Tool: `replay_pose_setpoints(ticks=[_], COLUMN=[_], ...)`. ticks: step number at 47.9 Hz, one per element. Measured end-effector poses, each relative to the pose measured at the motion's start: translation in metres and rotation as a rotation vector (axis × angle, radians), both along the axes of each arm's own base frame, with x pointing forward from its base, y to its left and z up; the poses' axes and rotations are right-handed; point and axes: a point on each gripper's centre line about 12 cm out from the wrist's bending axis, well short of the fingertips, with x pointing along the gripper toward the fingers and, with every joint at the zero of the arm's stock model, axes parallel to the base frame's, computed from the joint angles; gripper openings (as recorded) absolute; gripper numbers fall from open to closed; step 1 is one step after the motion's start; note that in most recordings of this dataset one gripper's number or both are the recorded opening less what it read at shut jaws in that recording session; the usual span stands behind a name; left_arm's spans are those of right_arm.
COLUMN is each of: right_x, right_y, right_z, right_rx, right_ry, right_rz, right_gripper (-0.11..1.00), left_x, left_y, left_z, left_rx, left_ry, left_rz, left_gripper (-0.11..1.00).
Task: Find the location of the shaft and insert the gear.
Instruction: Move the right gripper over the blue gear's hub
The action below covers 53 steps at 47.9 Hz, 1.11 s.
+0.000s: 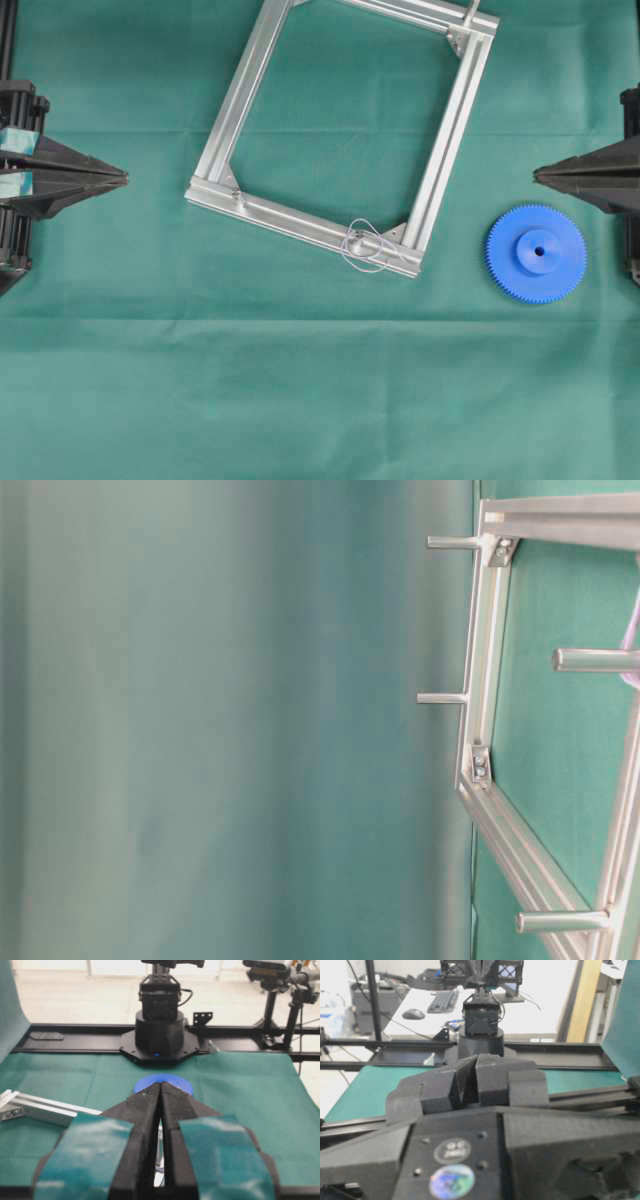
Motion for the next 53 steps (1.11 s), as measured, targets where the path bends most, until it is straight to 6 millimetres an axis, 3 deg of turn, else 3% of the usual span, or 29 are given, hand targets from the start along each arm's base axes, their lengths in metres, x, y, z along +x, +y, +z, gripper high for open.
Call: replay_pose_setpoints(ticks=[3,22,29,35,41,45,48,53], right_x=[0.0001,0.0021,0.0017,0.0007,0.0005,0.0005,0.0006,0.0009], right_y=[0.0000,-0.0010,-0.0010,-0.0016,-0.0034,-0.0041,-0.0044,-0.0044], right_z=[0.0003,-0.0038,-0.0031,-0.0024,-0.0006,-0.0006,-0.0005,0.0009], right_rx=[-0.002,0.002,0.008,0.020,0.034,0.035,0.035,0.033], right_ry=[0.002,0.109,0.109,0.110,0.113,0.116,0.119,0.127], right_rz=[0.000,-0.005,-0.005,-0.008,-0.017,-0.020,-0.021,-0.022], right_gripper=[0.03,-0.01,0.05,0.28,0.67,0.87,0.92,0.91], left_x=[-0.0002,-0.0001,0.0001,0.0001,0.0001,0.0001,0.0001,0.0001], left_y=[-0.0002,0.0000,0.0001,0.0001,0.0000,0.0001,0.0000,0.0001], left_z=[0.0001,-0.0017,-0.0027,-0.0031,-0.0038,-0.0041,-0.0043,-0.0047], left_rx=[0.003,0.003,0.000,-0.001,0.000,-0.001,0.000,-0.001], left_ry=[0.000,0.015,0.028,0.031,0.037,0.040,0.041,0.045], left_rz=[0.000,0.002,0.002,0.002,0.001,0.002,0.001,0.002], left_gripper=[0.03,0.01,0.01,0.01,0.01,0.01,0.01,0.01])
